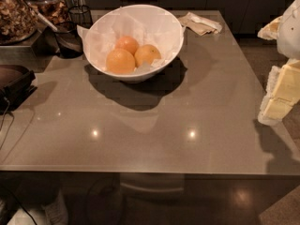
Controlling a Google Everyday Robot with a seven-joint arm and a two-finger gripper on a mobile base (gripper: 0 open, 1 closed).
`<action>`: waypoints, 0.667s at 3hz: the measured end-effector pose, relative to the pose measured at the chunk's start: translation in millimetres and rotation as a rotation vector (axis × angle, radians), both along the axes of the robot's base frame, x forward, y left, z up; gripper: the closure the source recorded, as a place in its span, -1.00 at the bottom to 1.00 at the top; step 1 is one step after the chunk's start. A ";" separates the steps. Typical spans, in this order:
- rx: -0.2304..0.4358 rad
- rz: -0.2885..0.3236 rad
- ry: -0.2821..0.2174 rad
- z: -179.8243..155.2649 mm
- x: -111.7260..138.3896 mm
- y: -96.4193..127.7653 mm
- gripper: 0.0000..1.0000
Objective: Pick orange from white bowl
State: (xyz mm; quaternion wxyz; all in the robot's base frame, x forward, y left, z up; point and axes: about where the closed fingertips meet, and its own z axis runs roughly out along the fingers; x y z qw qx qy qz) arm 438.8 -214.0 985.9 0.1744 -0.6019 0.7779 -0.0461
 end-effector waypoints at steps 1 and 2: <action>-0.002 0.001 0.001 2.8 5.2 2.7 -1.00; 0.025 0.023 0.047 9.9 40.5 23.9 -1.00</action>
Offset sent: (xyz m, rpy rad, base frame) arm 0.0392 0.0143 0.0092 0.0674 0.0905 0.0176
